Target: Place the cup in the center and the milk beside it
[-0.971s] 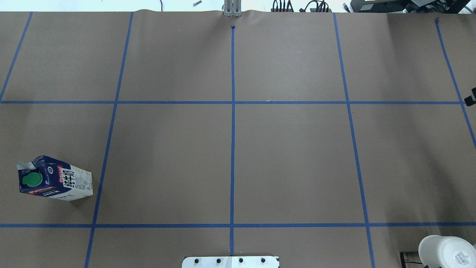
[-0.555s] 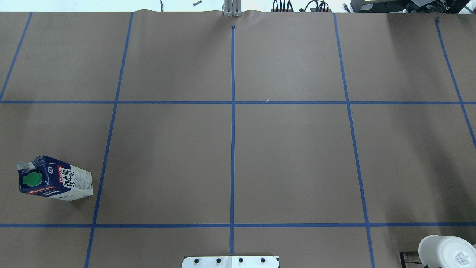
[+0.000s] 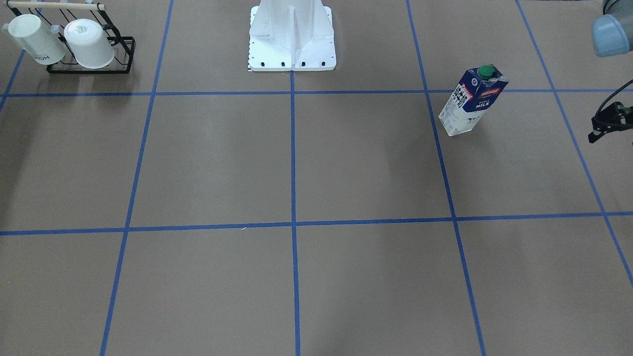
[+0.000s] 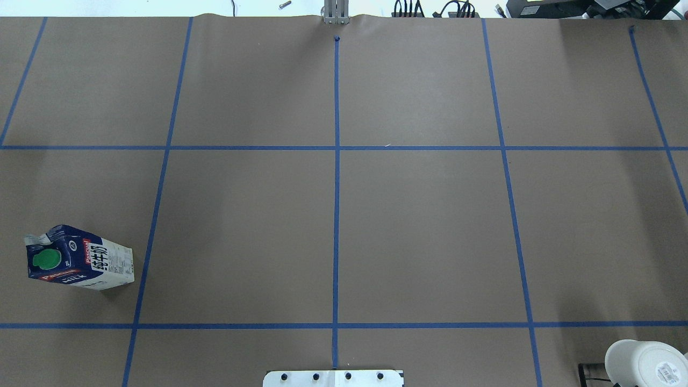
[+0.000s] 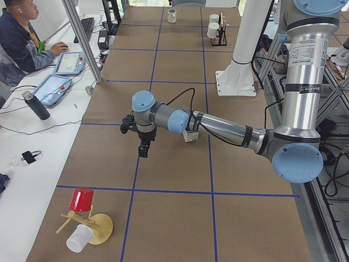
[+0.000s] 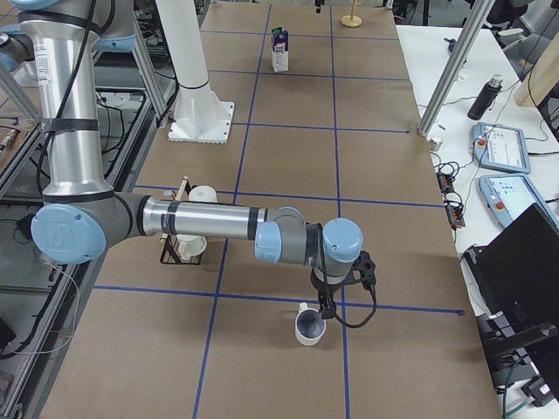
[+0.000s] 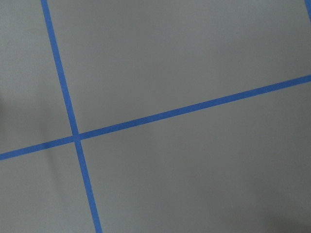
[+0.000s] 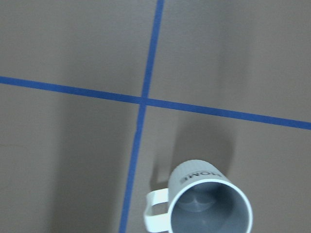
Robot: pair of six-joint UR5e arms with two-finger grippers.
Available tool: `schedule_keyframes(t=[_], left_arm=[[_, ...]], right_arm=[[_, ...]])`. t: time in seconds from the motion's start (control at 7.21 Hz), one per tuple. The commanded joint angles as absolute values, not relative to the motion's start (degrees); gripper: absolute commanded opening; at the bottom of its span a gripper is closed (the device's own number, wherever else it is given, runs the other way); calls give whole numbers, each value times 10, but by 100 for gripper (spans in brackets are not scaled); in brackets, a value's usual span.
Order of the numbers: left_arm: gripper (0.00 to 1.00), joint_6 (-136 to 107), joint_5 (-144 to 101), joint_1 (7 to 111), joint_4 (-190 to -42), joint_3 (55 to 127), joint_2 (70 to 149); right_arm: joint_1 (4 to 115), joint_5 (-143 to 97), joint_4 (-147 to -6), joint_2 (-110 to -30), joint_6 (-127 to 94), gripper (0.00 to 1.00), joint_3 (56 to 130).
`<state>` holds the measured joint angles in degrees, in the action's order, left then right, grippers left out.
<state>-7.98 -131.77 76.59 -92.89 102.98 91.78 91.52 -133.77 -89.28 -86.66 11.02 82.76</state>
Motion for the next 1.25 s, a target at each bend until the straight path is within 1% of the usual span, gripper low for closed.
schedule_keyframes(t=[0.0,0.14,0.55,0.83,1.11], left_arm=[[98,-85,-1317,766,-928,1030,923],[98,-89,-1317,766,-928,1034,924],[98,-98,-1317,766,-927,1035,930],[98,-105,-1318,766,-928,1034,931],[98,-105,-1318,766,-928,1035,931]], right_arm=[[922,-1306,-762,-831,108,98,667],[922,-1308,-740,-805,105,98,618],[922,-1333,-743,-809,89,97,622],[922,-1341,-737,-835,87,97,626],[921,-1341,-732,-849,91,95,634]])
